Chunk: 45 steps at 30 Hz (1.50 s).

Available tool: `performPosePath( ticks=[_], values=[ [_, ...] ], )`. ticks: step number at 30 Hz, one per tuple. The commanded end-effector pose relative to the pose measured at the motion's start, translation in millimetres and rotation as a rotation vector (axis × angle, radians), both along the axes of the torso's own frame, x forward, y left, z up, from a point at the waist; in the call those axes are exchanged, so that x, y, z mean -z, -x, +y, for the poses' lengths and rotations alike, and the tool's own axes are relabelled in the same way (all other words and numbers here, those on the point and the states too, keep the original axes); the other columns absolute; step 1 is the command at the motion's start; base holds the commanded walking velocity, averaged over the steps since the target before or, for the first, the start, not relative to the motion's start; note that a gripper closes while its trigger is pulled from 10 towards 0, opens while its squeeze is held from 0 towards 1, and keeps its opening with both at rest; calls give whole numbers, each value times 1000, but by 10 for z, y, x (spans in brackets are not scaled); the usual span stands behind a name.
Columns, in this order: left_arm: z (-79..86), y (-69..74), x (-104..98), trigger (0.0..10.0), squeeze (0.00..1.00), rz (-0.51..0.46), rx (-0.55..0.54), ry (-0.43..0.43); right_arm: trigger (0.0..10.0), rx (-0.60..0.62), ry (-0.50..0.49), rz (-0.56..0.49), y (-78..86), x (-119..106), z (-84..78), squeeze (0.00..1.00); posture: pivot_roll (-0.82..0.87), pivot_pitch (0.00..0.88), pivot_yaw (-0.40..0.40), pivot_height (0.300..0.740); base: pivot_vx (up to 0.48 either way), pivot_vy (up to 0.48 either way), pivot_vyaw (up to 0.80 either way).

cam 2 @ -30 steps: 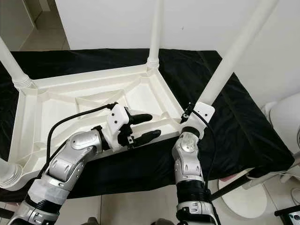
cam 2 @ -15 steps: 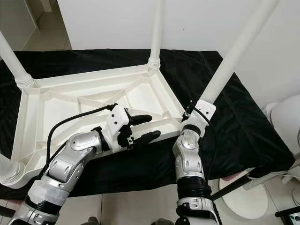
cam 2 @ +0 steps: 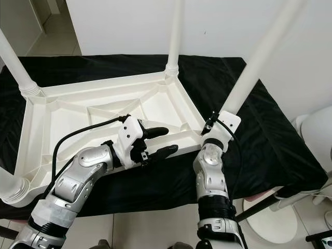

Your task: Building children table

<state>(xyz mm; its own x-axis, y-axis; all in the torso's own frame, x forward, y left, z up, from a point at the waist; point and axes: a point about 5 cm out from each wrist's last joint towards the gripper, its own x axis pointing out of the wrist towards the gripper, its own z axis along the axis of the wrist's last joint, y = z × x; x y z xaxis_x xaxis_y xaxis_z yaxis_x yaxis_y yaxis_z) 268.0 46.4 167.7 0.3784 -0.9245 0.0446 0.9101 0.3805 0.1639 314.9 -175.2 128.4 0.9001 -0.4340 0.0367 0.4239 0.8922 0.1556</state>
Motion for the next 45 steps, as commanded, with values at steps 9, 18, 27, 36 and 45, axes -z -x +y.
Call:
performPosePath(
  ticks=[9, 18, 27, 36, 45],
  values=[
    [-34, 11, -26, 10000, 0, -19, -23, 10, 10000, -213, 90, -120, 105, -139, -267, 0, 0, 0, -30, 740, 0, 0, 0],
    [-60, 7, -37, 10000, 0, -19, -18, 18, 10000, -503, 220, -100, 152, -157, -474, 0, -10, 0, -23, 740, 0, 0, 0],
    [-72, -3, -46, 10000, 0, -18, -18, 21, 10000, -675, 291, -71, 149, -155, -504, 0, -11, 0, -16, 740, 0, 0, 0],
    [-84, -10, -66, 10000, 0, -24, -19, 27, 0, -878, 327, 24, 39, -106, -611, 0, -7, 0, -14, 740, 0, 0, 0],
    [-90, -7, -68, 10000, 0, -23, -19, 29, 0, -889, 290, 38, -8, -107, -653, 0, -6, 0, -17, 740, 0, 0, 0]
  ],
)
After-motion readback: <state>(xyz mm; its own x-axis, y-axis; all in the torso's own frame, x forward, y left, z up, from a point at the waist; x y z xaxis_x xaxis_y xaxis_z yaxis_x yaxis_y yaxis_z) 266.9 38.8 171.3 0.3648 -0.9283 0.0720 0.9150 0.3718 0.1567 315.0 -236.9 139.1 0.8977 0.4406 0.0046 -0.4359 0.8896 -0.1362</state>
